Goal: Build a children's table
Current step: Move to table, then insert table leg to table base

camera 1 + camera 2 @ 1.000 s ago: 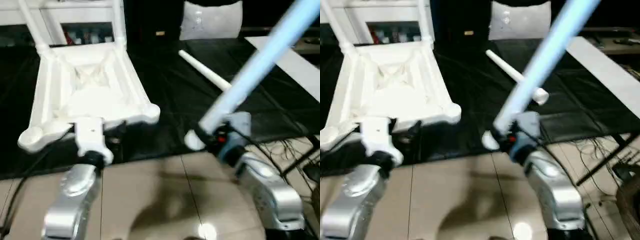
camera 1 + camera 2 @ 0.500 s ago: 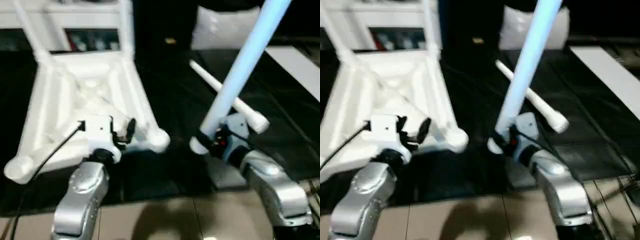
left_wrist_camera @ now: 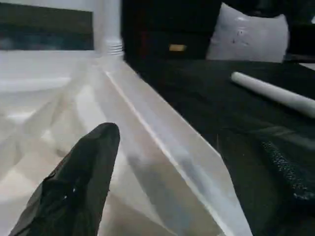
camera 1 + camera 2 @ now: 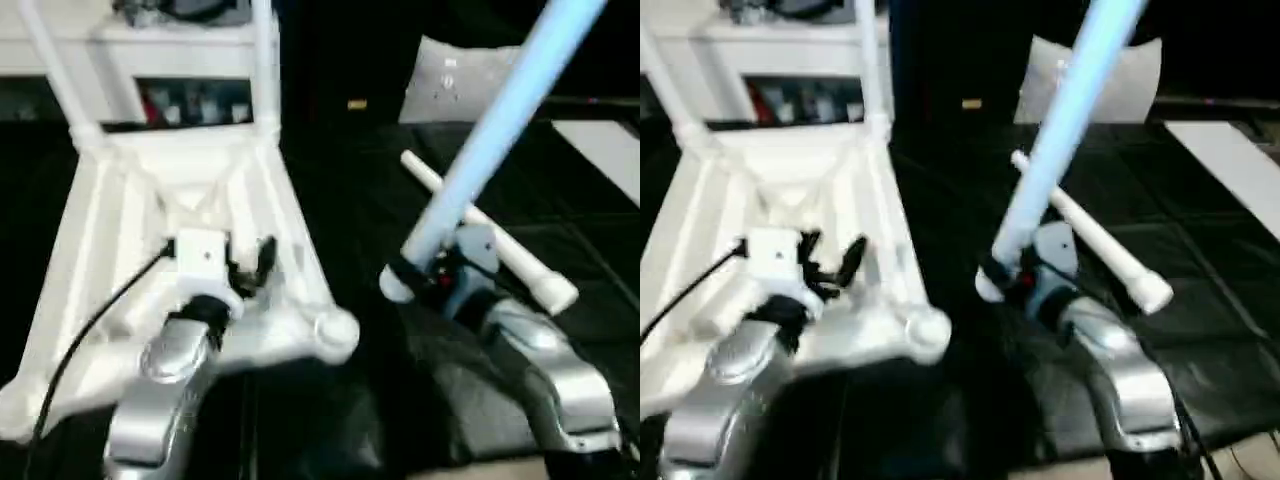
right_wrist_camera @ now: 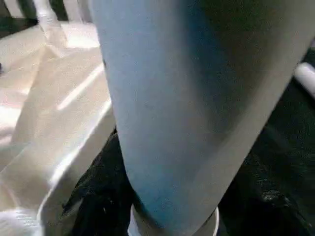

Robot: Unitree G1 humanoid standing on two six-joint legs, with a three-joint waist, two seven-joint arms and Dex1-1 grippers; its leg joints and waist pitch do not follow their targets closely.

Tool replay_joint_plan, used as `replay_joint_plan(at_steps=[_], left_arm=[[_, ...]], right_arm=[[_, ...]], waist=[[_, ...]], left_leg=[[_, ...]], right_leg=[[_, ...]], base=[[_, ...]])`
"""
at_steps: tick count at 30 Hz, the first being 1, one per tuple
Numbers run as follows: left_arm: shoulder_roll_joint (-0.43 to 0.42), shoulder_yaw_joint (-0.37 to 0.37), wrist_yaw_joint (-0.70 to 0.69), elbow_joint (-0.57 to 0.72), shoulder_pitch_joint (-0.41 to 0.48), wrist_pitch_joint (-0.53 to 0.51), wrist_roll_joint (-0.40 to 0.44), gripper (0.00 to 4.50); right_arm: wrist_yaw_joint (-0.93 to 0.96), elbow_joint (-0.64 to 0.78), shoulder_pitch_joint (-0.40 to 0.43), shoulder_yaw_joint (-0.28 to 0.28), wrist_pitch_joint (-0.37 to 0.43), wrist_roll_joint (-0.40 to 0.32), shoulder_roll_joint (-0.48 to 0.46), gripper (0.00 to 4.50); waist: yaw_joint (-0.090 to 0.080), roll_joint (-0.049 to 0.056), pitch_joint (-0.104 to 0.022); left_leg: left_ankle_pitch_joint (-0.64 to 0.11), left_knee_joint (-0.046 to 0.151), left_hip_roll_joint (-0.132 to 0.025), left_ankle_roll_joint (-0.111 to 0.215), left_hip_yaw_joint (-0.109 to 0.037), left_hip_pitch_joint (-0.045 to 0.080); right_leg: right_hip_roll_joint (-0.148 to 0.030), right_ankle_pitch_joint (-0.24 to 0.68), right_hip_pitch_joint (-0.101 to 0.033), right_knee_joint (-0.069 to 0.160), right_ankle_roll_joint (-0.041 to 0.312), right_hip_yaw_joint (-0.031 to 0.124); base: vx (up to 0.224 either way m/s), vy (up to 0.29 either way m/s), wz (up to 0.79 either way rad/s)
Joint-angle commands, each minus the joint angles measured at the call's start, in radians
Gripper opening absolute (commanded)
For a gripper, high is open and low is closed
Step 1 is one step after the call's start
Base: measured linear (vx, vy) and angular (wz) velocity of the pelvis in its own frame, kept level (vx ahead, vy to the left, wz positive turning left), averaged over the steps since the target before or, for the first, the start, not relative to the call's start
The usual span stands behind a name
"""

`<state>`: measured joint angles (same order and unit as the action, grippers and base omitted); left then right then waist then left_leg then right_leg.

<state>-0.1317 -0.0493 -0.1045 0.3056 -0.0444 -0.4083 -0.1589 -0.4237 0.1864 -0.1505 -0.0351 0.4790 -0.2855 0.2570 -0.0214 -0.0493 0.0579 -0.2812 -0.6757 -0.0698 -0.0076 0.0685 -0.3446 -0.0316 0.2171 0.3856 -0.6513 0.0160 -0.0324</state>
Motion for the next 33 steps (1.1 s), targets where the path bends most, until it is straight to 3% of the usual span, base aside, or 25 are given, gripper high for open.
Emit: replay_joint_plan(at_steps=[1,2,3,4,5,6,7,8,9,10,11,12,15,16,19,20,21,23,24,25,28,30,33], left_arm=[[-0.023,0.008,-0.031,0.004,0.004,-0.012,0.000,3.61],[-0.053,-0.007,-0.098,0.007,0.004,-0.021,-0.026,3.61],[-0.065,-0.014,-0.123,0.009,0.004,-0.023,-0.036,3.61],[-0.090,-0.027,-0.172,0.015,0.002,-0.024,-0.053,3.61],[-0.093,-0.029,-0.177,0.016,0.002,-0.024,-0.054,3.61],[-0.122,-0.045,-0.234,0.023,0.000,-0.029,-0.074,3.61],[-0.137,-0.053,-0.263,0.026,-0.002,-0.033,-0.085,3.61],[-0.169,-0.074,-0.315,0.031,-0.006,-0.040,-0.094,3.61],[-0.207,-0.102,-0.370,0.033,-0.011,-0.041,-0.093,3.61],[-0.232,-0.119,-0.405,0.033,-0.014,-0.040,-0.090,3.61],[-0.267,-0.147,-0.457,0.031,-0.016,-0.037,-0.086,3.61],[-0.288,-0.163,-0.489,0.027,-0.018,-0.034,-0.084,3.61],[-0.363,-0.219,-0.603,0.006,-0.032,-0.068,-0.087,3.61],[-0.396,-0.239,-0.649,-0.004,-0.039,-0.076,-0.085,3.61],[-0.439,-0.253,-0.704,-0.023,-0.050,-0.080,-0.090,3.25],[-0.467,-0.259,-0.721,-0.037,-0.059,-0.082,-0.074,3.25],[-0.474,-0.259,-0.721,-0.043,-0.062,-0.085,-0.067,3.21],[-0.482,-0.256,-0.719,-0.055,-0.066,-0.070,-0.053,3.07],[-0.486,-0.256,-0.721,-0.059,-0.068,-0.061,-0.047,2.93],[-0.481,-0.248,-0.713,-0.071,-0.072,-0.053,-0.044,2.83],[-0.487,-0.249,-0.730,-0.090,-0.077,-0.034,-0.044,2.53],[-0.498,-0.258,-0.757,-0.103,-0.084,-0.031,-0.047,2.45],[-0.502,-0.271,-0.773,-0.128,-0.097,-0.026,-0.040,2.15]], right_arm=[[-0.018,0.021,-0.004,-0.006,-0.023,-0.020,-0.005,1.90],[-0.032,0.020,-0.001,-0.005,-0.042,-0.030,-0.005,1.90],[-0.035,0.020,-0.001,-0.001,-0.041,-0.036,-0.005,1.90],[-0.043,0.022,-0.001,0.010,-0.032,-0.056,-0.009,1.90],[-0.044,0.022,-0.001,0.011,-0.031,-0.058,-0.009,1.90],[-0.048,0.021,-0.003,0.022,-0.026,-0.067,-0.011,1.90],[-0.049,0.019,-0.005,0.025,-0.029,-0.063,-0.011,1.90],[-0.039,0.011,-0.008,0.031,-0.049,-0.052,-0.014,1.90],[-0.031,0.004,-0.013,0.037,-0.048,-0.047,-0.014,1.90],[-0.025,-0.001,-0.016,0.041,-0.045,-0.045,-0.014,1.90],[-0.032,-0.004,-0.019,0.044,-0.037,-0.052,-0.010,1.90],[-0.039,-0.006,-0.021,0.044,-0.030,-0.060,-0.006,1.90],[-0.067,0.003,-0.022,0.035,0.007,-0.085,0.015,1.90],[-0.082,0.008,-0.021,0.029,0.021,-0.092,0.026,1.90],[-0.105,0.010,-0.017,0.022,0.008,-0.086,0.042,1.90],[-0.114,0.003,-0.012,0.024,-0.035,-0.067,0.049,1.90],[-0.120,0.002,-0.008,0.025,-0.040,-0.067,0.052,1.90],[-0.124,0.004,-0.001,0.026,-0.037,-0.071,0.056,1.90],[-0.124,0.006,0.001,0.025,-0.032,-0.074,0.058,1.90],[-0.123,0.009,0.006,0.025,-0.035,-0.075,0.056,1.90],[-0.096,0.008,0.019,0.028,-0.099,-0.048,0.035,1.90],[-0.084,0.029,0.027,0.030,-0.023,-0.069,0.035,1.90],[-0.101,0.054,0.037,0.030,0.008,-0.099,0.034,1.90]], waist=[[0.015,0.021,-0.057],[0.000,0.038,-0.064],[0.000,0.043,-0.069],[-0.007,0.041,-0.061],[-0.001,0.040,-0.056],[0.005,0.036,-0.039],[0.006,0.034,-0.036],[0.007,0.039,-0.033],[0.006,0.037,-0.025],[0.001,0.037,-0.015],[0.000,0.038,-0.016],[0.001,0.040,-0.021],[0.000,0.043,-0.026],[0.001,0.053,-0.029],[0.002,0.049,-0.036],[0.004,0.049,-0.038],[0.005,0.058,-0.044],[0.006,0.059,-0.045],[0.006,0.058,-0.045],[0.008,0.068,-0.043],[0.007,0.064,-0.042],[0.009,0.067,-0.041],[0.008,0.072,-0.036]], left_leg=[[0.462,0.093,-0.074,-0.013,-0.008,-0.046],[0.527,0.080,-0.130,0.000,-0.030,-0.022],[0.546,0.076,-0.149,0.011,-0.041,0.002],[0.523,0.084,-0.149,0.020,-0.042,0.001],[0.449,0.088,-0.141,0.019,-0.032,0.001],[0.136,0.111,-0.142,0.019,-0.017,-0.010],[0.048,0.114,-0.143,0.017,-0.013,-0.008],[-0.025,0.118,-0.146,0.010,-0.009,-0.005],[-0.133,0.127,-0.148,-0.006,0.000,-0.003],[-0.256,0.136,-0.149,-0.034,0.006,0.004],[-0.272,0.137,-0.150,-0.041,0.008,0.004],[-0.269,0.135,-0.149,-0.045,0.013,0.007],[-0.202,0.139,-0.149,-0.035,0.018,-0.002],[-0.173,0.137,-0.149,-0.029,0.020,-0.002],[-0.111,0.134,-0.147,-0.009,0.028,-0.007],[-0.093,0.133,-0.147,-0.004,0.029,-0.009],[-0.050,0.129,-0.147,0.005,0.032,-0.010],[-0.022,0.129,-0.147,0.017,0.033,-0.012],[-0.018,0.129,-0.149,0.020,0.033,-0.011],[-0.019,0.128,-0.149,0.023,0.033,-0.011],[-0.064,0.131,-0.151,0.015,0.037,-0.009],[-0.068,0.132,-0.152,0.013,0.038,-0.009],[-0.097,0.134,-0.152,0.006,0.040,-0.006]], right_leg=[[-0.080,-0.716,-0.088,0.036,0.176,0.032],[-0.064,-0.573,-0.072,0.025,0.187,0.031],[-0.075,-0.482,-0.056,0.032,0.198,0.033],[-0.092,-0.361,-0.057,0.048,0.227,0.039],[-0.096,-0.303,-0.057,0.062,0.234,0.041],[-0.114,-0.104,-0.069,0.083,0.269,0.050],[-0.118,-0.036,-0.068,0.091,0.273,0.053],[-0.119,0.027,-0.066,0.093,0.275,0.054],[-0.119,0.157,-0.058,0.104,0.262,0.057],[-0.120,0.331,-0.047,0.120,0.225,0.058],[-0.121,0.361,-0.046,0.121,0.213,0.057],[-0.122,0.385,-0.041,0.126,0.193,0.060],[-0.121,0.314,-0.047,0.119,0.194,0.060],[-0.121,0.276,-0.048,0.114,0.205,0.060],[-0.121,0.196,-0.054,0.110,0.227,0.059],[-0.122,0.176,-0.055,0.108,0.231,0.059],[-0.119,0.101,-0.057,0.100,0.246,0.055],[-0.119,0.061,-0.061,0.096,0.261,0.053],[-0.119,0.056,-0.061,0.096,0.265,0.052],[-0.119,0.058,-0.060,0.096,0.271,0.052],[-0.119,0.109,-0.058,0.102,0.273,0.053],[-0.119,0.127,-0.059,0.103,0.274,0.053],[-0.117,0.170,-0.053,0.107,0.263,0.053]], base=[[0.000,0.000,0.00],[0.000,0.000,0.00],[0.000,0.000,0.00],[0.000,0.000,0.00],[0.000,0.000,0.00],[0.000,0.000,0.00],[0.000,0.000,0.00],[-0.057,0.009,0.06],[-0.057,0.009,0.06],[-0.056,0.008,0.04],[-0.056,0.001,0.03],[-0.056,0.001,0.03],[0.000,0.000,0.00],[0.000,0.000,0.00],[0.000,0.000,0.00],[0.000,0.000,0.00],[0.000,0.000,0.00],[0.000,0.000,0.00],[0.000,0.000,0.00],[0.000,0.000,0.00],[0.000,0.000,0.00],[0.000,0.000,0.00],[0.000,0.000,0.00]])
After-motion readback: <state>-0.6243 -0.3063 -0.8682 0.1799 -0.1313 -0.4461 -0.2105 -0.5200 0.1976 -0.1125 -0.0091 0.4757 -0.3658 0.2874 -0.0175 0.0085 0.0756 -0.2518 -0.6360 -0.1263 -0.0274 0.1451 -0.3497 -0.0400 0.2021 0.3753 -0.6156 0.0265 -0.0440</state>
